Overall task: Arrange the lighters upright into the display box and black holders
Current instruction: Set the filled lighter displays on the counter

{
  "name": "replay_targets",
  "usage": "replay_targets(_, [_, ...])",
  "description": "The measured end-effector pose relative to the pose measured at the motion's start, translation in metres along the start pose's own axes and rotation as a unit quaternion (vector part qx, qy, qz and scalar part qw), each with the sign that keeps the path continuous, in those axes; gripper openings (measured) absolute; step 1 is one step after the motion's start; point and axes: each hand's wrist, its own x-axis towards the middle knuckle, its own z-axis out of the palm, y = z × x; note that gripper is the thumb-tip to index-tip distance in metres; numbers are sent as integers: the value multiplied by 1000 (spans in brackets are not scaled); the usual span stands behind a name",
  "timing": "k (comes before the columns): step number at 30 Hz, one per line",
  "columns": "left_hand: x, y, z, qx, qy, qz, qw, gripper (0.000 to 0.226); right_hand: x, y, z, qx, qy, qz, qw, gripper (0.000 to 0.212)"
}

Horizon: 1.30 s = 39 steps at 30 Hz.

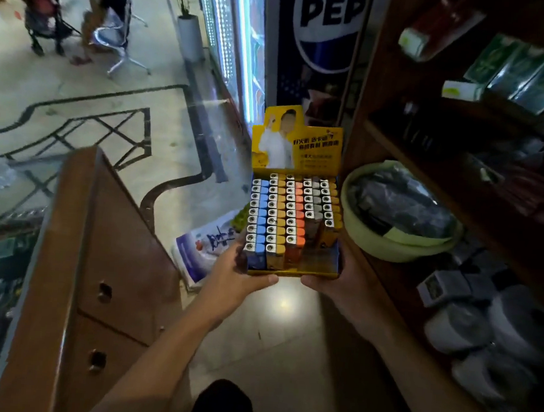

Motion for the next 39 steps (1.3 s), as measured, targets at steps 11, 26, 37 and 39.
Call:
replay_targets(11, [210, 1, -7, 73, -157, 17, 985, 44, 131, 29, -25, -27, 173, 50, 983, 89])
replay_targets(26, [334, 7, 106, 69, -397, 72, 912, 76, 149, 81, -92, 3, 416, 131, 900, 83])
replay_targets(37, [392, 3, 202, 64, -480, 54, 874, 69, 154, 122, -164, 40, 468, 161, 868, 92])
replay_targets(39, [403, 8, 215, 71, -492, 58, 866, 64, 161, 116, -176, 19, 476, 156, 865, 80])
